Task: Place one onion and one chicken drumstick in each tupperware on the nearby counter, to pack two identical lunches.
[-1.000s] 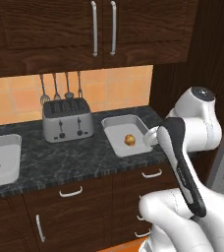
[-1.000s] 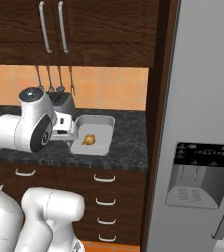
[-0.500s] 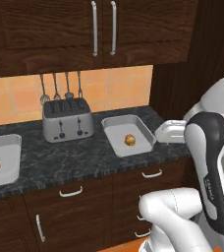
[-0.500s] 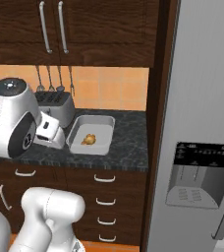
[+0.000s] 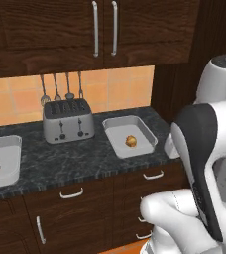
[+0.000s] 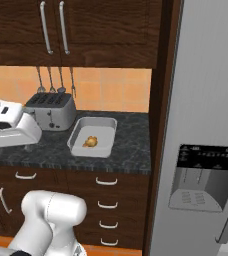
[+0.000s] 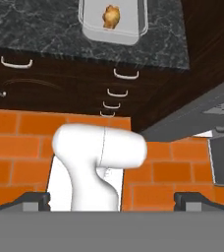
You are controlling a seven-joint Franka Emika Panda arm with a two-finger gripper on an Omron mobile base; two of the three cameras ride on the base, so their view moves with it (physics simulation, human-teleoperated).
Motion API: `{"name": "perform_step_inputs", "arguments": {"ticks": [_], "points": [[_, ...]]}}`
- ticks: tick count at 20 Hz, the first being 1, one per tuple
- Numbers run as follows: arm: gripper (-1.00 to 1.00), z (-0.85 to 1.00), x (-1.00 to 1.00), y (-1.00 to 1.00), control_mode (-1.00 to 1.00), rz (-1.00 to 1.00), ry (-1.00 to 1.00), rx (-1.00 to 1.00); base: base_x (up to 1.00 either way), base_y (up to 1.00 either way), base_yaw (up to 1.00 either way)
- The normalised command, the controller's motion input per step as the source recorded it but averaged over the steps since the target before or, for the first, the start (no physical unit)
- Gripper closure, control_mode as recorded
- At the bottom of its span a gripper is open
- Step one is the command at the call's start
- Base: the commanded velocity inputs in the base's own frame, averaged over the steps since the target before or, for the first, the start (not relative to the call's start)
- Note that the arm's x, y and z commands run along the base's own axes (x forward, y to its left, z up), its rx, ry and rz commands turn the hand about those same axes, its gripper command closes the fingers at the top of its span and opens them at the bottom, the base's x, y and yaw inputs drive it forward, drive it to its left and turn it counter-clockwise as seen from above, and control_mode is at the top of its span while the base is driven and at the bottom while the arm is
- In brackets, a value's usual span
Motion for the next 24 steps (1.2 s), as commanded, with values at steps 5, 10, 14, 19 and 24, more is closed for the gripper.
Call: {"name": "perform_step_inputs", "arguments": {"ticks": [5, 10, 14, 19, 24], "points": [[-1.0, 0.06, -0.58, -0.2, -1.0, 0.0, 0.0, 0.07, 0.0, 0.0, 0.0], [-1.0, 0.04, -0.07, -0.06, 1.0, 0.0, 0.0, 0.05, -0.41, -0.19, 0.0], [-1.0, 0.0, 0.0, 0.0, 1.0, 0.0, 0.0, 0.0, -0.74, -0.41, 0.0], [-1.0, 0.0, 0.0, 0.0, 1.0, 0.0, 0.0, 0.0, 0.05, -0.92, 0.16], [-1.0, 0.0, 0.0, 0.0, 1.0, 0.0, 0.0, 0.0, 0.03, -1.0, 0.21]]}}
